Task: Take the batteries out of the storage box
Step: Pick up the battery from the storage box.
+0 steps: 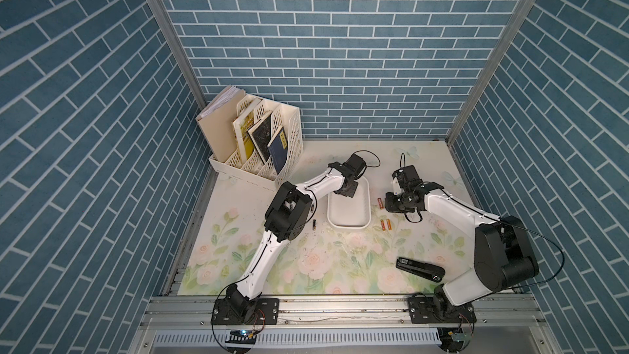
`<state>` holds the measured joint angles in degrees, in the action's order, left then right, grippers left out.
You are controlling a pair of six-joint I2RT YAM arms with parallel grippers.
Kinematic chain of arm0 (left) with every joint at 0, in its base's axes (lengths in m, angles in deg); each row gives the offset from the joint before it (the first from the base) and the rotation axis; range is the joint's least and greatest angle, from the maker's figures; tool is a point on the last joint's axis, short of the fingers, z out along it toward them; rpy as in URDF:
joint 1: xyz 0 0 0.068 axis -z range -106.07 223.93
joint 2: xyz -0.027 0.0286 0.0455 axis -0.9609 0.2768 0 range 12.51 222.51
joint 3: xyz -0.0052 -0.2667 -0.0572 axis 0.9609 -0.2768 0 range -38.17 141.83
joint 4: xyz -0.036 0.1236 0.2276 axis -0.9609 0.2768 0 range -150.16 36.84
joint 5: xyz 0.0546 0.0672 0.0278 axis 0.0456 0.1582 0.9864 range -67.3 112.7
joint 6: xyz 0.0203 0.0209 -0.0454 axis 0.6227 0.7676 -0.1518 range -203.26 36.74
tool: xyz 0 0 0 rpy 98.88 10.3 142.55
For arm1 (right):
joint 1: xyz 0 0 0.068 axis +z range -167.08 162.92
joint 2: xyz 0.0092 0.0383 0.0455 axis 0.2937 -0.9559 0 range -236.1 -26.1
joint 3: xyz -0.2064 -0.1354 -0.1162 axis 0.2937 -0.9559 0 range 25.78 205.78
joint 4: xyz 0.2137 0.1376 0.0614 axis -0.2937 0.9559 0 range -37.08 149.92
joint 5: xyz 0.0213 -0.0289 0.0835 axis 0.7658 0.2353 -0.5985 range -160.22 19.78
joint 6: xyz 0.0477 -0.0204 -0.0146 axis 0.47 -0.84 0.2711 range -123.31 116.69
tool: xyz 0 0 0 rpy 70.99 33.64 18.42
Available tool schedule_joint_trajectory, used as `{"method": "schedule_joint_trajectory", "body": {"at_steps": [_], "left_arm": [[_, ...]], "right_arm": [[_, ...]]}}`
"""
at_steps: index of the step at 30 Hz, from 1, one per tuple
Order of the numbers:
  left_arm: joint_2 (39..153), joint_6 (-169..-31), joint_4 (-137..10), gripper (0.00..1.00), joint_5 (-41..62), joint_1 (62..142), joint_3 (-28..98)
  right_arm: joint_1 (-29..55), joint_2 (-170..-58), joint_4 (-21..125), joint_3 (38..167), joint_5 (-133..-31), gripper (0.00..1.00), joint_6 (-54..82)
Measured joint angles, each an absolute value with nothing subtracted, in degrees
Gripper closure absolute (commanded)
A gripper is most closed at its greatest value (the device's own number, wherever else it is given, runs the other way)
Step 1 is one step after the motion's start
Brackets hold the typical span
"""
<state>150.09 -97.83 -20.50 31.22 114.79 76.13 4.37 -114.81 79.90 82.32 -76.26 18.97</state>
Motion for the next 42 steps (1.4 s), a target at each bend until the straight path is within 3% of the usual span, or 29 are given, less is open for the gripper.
{"method": "schedule_joint_trajectory", "body": {"at_steps": [22,42], "left_arm": [[141.2,-102.4,-16.7,0.84,24.1,114.5,72.3],[117.1,-106.9,-17.3,0.83,25.9,109.9,46.4]], "right_arm": [[4.3,-114.6,79.6,82.3,-77.5,0.75,19.0],[4.3,-115.0,78.5,84.3,-81.7,0.75,18.9]]}}
